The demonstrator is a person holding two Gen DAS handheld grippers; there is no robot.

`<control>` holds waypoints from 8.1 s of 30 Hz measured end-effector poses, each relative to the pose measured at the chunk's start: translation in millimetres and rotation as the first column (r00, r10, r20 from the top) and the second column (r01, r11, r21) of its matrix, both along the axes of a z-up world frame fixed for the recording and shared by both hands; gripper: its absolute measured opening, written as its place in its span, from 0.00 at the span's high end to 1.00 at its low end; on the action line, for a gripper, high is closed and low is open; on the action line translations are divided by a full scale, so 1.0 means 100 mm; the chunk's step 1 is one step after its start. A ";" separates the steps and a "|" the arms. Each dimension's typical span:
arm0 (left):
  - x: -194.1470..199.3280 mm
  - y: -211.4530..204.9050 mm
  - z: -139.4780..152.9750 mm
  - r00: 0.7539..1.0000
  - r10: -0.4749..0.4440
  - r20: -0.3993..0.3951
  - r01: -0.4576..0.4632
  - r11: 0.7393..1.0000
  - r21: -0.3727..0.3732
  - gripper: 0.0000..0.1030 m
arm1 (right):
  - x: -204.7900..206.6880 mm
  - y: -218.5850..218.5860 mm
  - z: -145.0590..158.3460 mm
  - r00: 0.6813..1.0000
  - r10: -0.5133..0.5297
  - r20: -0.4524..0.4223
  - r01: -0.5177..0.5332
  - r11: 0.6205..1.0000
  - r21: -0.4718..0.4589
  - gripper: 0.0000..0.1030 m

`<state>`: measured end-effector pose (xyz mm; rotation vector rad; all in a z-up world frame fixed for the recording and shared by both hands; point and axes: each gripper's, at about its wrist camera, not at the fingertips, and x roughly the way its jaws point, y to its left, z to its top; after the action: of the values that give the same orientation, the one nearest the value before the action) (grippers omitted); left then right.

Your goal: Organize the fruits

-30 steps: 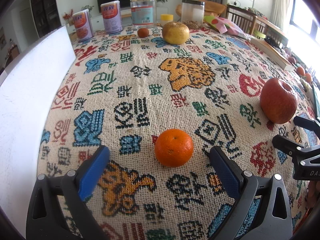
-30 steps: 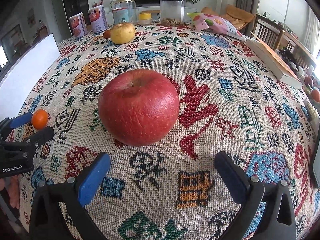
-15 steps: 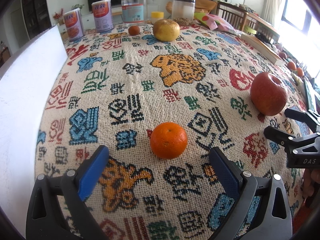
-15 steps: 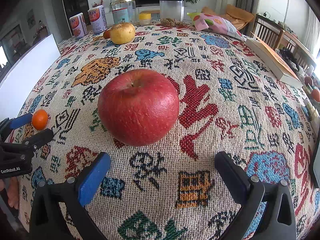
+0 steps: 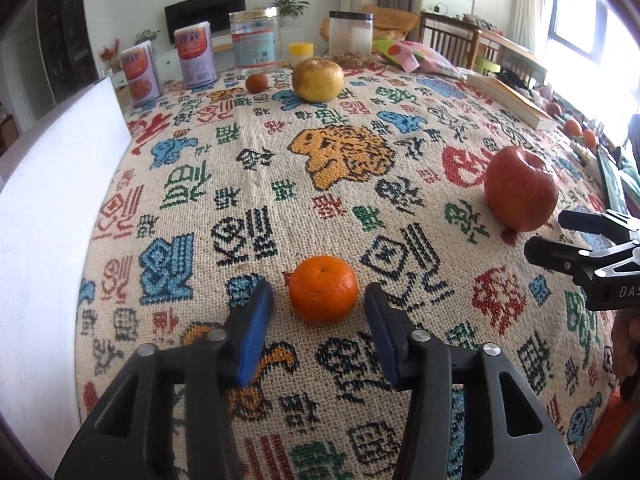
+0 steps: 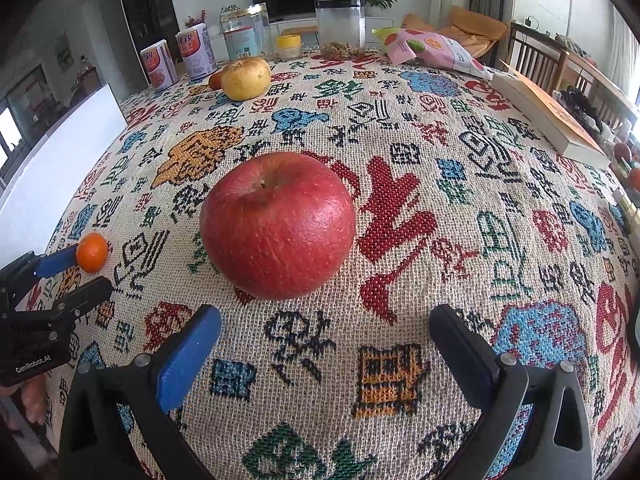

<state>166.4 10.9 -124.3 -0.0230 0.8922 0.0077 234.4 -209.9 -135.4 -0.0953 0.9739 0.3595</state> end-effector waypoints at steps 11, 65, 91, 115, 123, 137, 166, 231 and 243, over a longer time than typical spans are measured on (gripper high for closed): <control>-0.40 0.23 0.20 0.999 0.004 -0.043 -0.013 0.979 -0.205 0.73 | 0.20 0.39 0.21 0.997 0.058 0.041 -0.055 0.996 -0.067 0.32; -0.46 0.09 0.55 0.996 0.088 -0.009 -0.088 0.982 -0.169 0.07 | -0.03 0.32 0.02 0.986 -0.145 0.087 0.150 0.988 -0.048 0.01; 0.23 0.35 -0.12 0.990 0.133 -0.041 -0.132 0.991 0.025 0.03 | 0.02 0.32 -0.07 0.990 -0.133 0.053 0.136 0.988 -0.072 0.00; 0.23 0.39 -0.13 0.989 0.141 -0.047 -0.140 0.990 0.014 0.00 | 0.02 0.32 -0.07 0.989 -0.135 0.054 0.139 0.987 -0.078 0.00; 0.23 0.40 -0.13 0.989 0.140 -0.047 -0.140 0.990 0.013 0.00 | 0.02 0.32 -0.07 0.989 -0.135 0.054 0.138 0.987 -0.077 0.00; 0.23 0.40 -0.13 0.989 0.140 -0.047 -0.140 0.990 0.012 0.00 | 0.02 0.32 -0.07 0.989 -0.134 0.054 0.138 0.987 -0.077 0.00; 0.23 0.40 -0.13 0.989 0.140 -0.047 -0.140 0.990 0.013 0.00 | 0.02 0.32 -0.08 0.989 -0.135 0.054 0.139 0.987 -0.077 0.00; 0.23 0.40 -0.13 0.989 0.140 -0.047 -0.140 0.990 0.013 0.00 | 0.02 0.32 -0.07 0.989 -0.135 0.054 0.139 0.987 -0.076 0.00; 0.23 0.40 -0.13 0.989 0.140 -0.047 -0.140 0.990 0.012 0.00 | 0.02 0.32 -0.07 0.989 -0.135 0.054 0.139 0.987 -0.076 0.00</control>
<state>189.7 51.1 -137.4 -0.0774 0.9367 0.1439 236.7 -177.8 -142.7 -0.1084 0.9409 0.1914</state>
